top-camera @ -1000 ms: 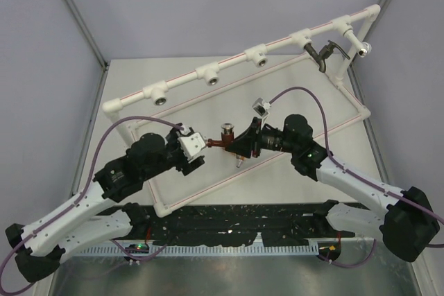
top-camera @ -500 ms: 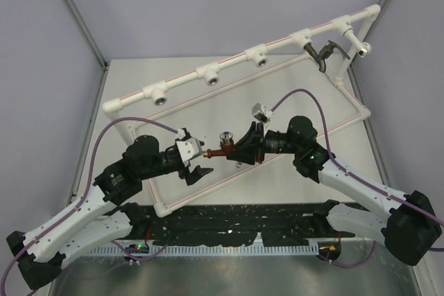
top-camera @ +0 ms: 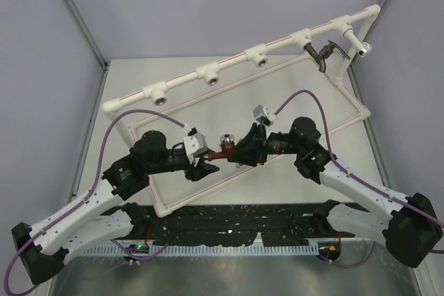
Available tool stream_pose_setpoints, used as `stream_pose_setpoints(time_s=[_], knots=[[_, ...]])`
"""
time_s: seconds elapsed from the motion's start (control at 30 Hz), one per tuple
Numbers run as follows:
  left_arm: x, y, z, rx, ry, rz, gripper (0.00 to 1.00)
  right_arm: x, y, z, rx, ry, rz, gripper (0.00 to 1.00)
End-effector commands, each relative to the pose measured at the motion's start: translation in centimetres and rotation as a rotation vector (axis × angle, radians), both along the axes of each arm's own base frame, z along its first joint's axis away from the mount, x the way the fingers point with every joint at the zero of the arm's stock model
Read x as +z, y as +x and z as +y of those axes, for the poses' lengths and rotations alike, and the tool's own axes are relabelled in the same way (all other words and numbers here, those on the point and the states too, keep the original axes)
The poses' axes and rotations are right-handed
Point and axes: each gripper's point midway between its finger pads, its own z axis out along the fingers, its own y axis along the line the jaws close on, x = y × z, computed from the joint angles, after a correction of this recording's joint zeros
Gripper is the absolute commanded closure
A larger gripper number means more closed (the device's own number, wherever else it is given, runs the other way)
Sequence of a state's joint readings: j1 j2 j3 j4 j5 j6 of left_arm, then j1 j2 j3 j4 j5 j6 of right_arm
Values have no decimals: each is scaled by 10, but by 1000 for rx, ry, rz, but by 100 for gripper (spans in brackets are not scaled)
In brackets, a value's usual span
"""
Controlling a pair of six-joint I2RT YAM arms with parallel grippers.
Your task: Install the water faucets
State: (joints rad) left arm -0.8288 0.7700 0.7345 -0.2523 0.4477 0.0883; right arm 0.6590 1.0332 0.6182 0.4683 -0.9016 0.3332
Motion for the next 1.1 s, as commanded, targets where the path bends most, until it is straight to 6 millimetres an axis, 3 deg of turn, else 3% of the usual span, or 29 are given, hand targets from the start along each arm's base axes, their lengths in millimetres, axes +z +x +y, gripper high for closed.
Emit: stream_pose_setpoints(time_s=[0.0, 0.07, 0.13, 0.17, 0.3, 0.43, 1.07], knots=[[41, -4, -12, -50, -127, -31, 55, 19, -6, -2, 25, 59, -107, 95], [43, -6, -13, -57, -138, -29, 70, 17, -7, -2, 31, 57, -107, 95], [43, -6, -14, -56, -141, -21, 94, 16, -8, -2, 34, 59, -109, 95], [43, -5, -14, -54, -143, -14, 100, 16, -8, -3, 36, 62, -108, 93], [47, -5, -18, -45, -182, 27, 100, 22, -13, -1, 60, 109, -107, 69], [54, -3, -20, -34, -227, 28, 100, 24, -16, 5, 81, 130, -93, 57], [34, 4, -15, 5, -172, 4, 100, 45, -16, 16, 106, 214, 23, 56]])
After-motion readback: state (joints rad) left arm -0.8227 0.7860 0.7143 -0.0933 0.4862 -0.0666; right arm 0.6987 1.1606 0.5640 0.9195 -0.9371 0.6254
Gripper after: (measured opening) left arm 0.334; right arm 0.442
